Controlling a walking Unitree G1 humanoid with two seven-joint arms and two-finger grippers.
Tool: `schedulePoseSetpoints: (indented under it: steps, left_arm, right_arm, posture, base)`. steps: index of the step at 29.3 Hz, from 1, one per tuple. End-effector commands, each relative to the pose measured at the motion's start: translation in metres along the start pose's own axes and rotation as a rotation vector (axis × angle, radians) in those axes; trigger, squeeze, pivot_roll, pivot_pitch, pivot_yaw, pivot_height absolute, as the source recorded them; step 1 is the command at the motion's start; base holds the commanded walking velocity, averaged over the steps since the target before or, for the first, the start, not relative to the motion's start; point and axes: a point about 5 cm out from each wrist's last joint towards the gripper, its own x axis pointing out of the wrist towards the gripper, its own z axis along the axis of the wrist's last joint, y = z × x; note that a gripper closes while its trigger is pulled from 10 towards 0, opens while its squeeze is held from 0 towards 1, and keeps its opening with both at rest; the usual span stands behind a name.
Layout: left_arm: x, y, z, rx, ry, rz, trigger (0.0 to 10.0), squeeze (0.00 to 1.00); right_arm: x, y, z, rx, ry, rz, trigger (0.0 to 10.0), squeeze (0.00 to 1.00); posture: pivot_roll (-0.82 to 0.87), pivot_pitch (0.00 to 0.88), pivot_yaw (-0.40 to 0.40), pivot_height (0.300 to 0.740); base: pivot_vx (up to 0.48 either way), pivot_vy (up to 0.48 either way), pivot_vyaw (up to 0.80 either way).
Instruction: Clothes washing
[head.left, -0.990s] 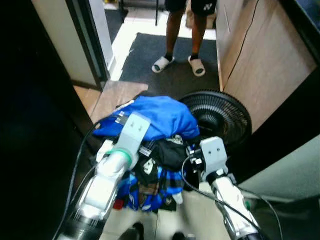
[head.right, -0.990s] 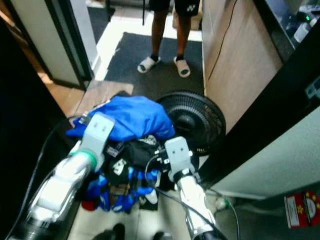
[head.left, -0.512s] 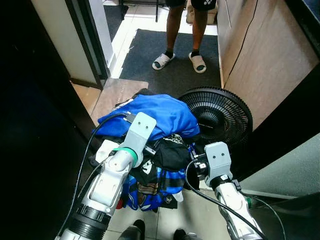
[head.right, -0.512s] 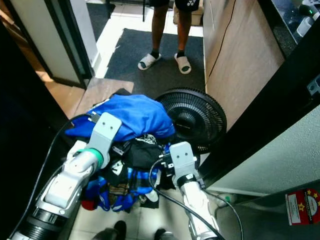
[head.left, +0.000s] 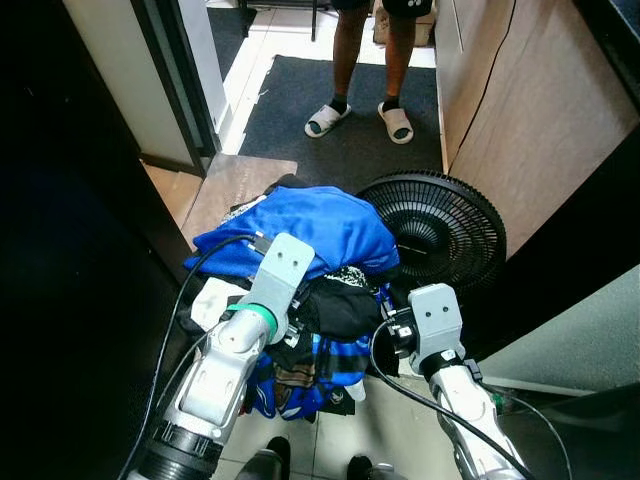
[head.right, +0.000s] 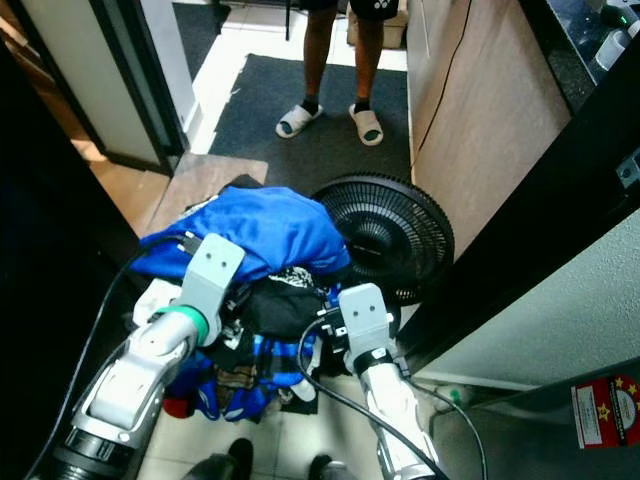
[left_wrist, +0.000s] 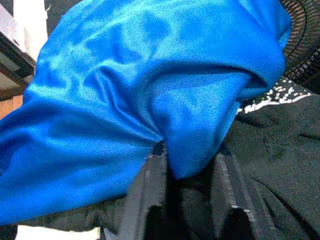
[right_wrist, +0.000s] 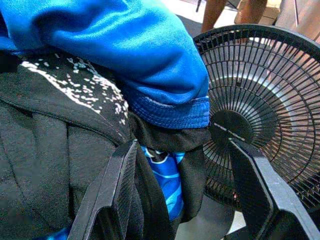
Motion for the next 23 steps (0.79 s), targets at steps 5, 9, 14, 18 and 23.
schedulePoseSetpoints:
  steps: [5, 9, 14, 18, 23]
  left_arm:
    - [-0.003, 0.004, 0.013, -0.054, -0.052, 0.012, 0.0, 0.00]
    - [-0.004, 0.006, 0.021, -0.065, -0.084, 0.016, 0.0, 0.00]
    - [-0.009, 0.007, 0.040, -0.095, -0.151, -0.012, 0.0, 0.00]
    - [-0.018, 0.004, 0.059, -0.141, -0.236, -0.075, 10.0, 0.00]
    - [-0.041, 0.009, 0.107, -0.047, -0.481, -0.140, 10.0, 0.00]
  right_arm:
    - [-0.004, 0.005, -0.008, -0.003, 0.040, 0.017, 10.0, 0.00]
    - [-0.003, 0.005, -0.008, -0.003, 0.039, 0.016, 10.0, 0.00]
    - [0.000, 0.003, -0.006, -0.005, 0.034, 0.010, 10.0, 0.00]
    - [0.003, 0.002, -0.004, -0.006, 0.027, 0.003, 10.0, 0.00]
    - [0.009, 0.003, 0.003, 0.000, -0.007, -0.008, 10.0, 0.00]
  posture:
    - [0.14, 0.280, 0.085, 0.740]
    - [0.14, 0.275, 0.085, 0.740]
    - [0.14, 0.235, 0.087, 0.740]
    - [0.14, 0.199, 0.086, 0.740]
    - [0.14, 0.141, 0.084, 0.740]
  base:
    - [0.000, 0.000, 0.00]
    - [0.000, 0.000, 0.00]
    - [0.000, 0.000, 0.00]
    - [0.000, 0.000, 0.00]
    - [0.000, 0.000, 0.00]
